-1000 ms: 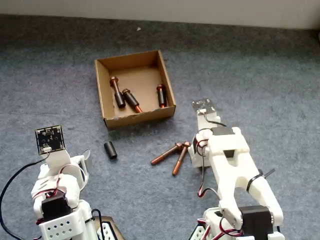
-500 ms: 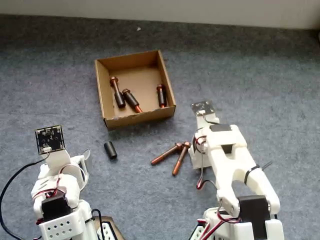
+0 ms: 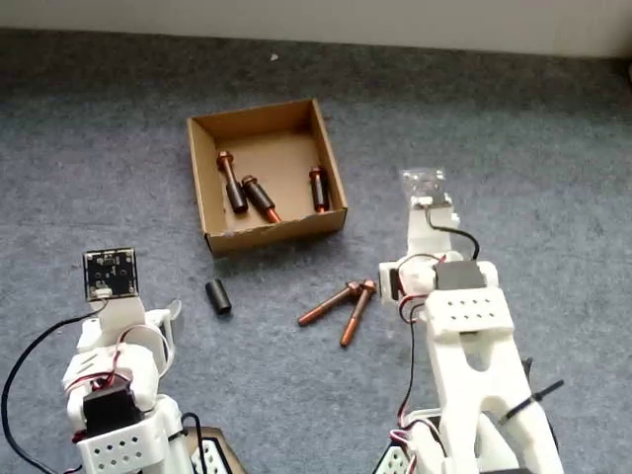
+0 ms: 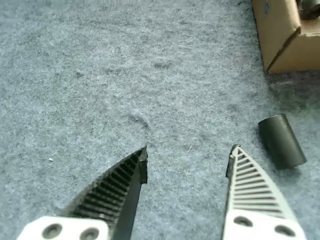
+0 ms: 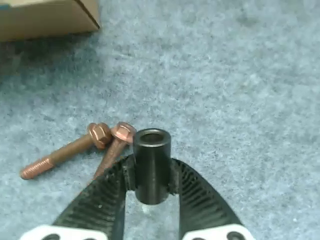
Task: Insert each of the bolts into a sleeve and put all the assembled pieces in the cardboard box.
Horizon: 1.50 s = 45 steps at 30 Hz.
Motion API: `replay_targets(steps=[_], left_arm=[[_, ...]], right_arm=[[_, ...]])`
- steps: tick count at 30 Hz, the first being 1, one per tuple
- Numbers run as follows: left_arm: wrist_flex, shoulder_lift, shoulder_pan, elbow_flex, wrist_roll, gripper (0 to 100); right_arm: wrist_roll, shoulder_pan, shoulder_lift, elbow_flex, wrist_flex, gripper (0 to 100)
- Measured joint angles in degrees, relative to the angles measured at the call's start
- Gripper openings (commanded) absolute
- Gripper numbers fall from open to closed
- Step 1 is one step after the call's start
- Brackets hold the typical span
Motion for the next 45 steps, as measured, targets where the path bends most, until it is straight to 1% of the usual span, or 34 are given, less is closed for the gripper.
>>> replay_targets(steps=[3,6,11,14,19,22,25,29,32,36,40,45], left_arm=[[0.00,0.00,3.34,-0.62,-0.09,27],[0.00,0.00,7.38,-3.87,-0.44,27],[2.90,-0.09,15.91,-11.16,-0.44,27],[3.69,5.27,19.96,-16.09,-1.67,26],[3.78,22.95,27.34,-26.73,-7.21,26],[3.78,35.60,32.97,-33.76,-8.79,25],[3.16,47.21,38.77,-40.26,-8.88,25],[-0.26,61.45,46.59,-46.51,-8.88,25],[-3.16,71.74,50.90,-50.46,-8.88,25],[-5.45,84.22,54.15,-56.35,-8.88,25],[-5.89,94.86,54.77,-63.12,-8.88,25],[-5.89,104.62,54.68,-69.54,-8.88,25]], right_arm=[[-5.27,0.09,-2.20,1.14,0.00,0.5],[-10.81,1.58,-2.81,1.41,-1.14,0.5],[-20.04,8.00,-2.90,3.43,-7.65,0.5],[-24.18,12.31,-2.81,7.12,-14.33,0.5],[-28.22,18.20,-2.81,15.56,-26.73,0.5],[-29.63,22.59,-2.81,18.46,-32.09,0.5],[-30.68,24.79,-2.81,19.25,-34.20,0.5],[-30.86,25.14,-2.81,19.52,-34.73,0.5],[-30.86,25.58,-2.81,19.52,-34.90,0.5],[-30.86,25.41,-2.81,19.52,-34.90,0.5],[-30.86,25.41,-2.81,19.52,-34.90,0.5],[-30.86,25.41,-2.81,19.52,-34.90,0.5]])
